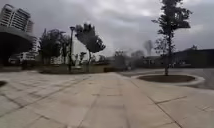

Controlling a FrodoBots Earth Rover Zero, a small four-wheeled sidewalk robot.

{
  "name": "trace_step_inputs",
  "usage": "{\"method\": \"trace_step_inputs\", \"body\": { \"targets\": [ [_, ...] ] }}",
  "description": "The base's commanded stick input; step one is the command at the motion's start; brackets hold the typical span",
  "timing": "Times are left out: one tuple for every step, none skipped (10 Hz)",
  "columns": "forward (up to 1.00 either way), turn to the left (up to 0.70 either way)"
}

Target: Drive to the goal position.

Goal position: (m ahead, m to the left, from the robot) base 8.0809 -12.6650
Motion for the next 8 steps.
{"method": "trace_step_inputs", "body": {
  "targets": [
    [0.70, 0.00],
    [0.70, 0.00],
    [0.70, 0.00],
    [0.70, 0.00],
    [0.70, 0.00],
    [0.70, 0.00],
    [0.70, 0.00],
    [0.70, 0.00]
  ]
}}
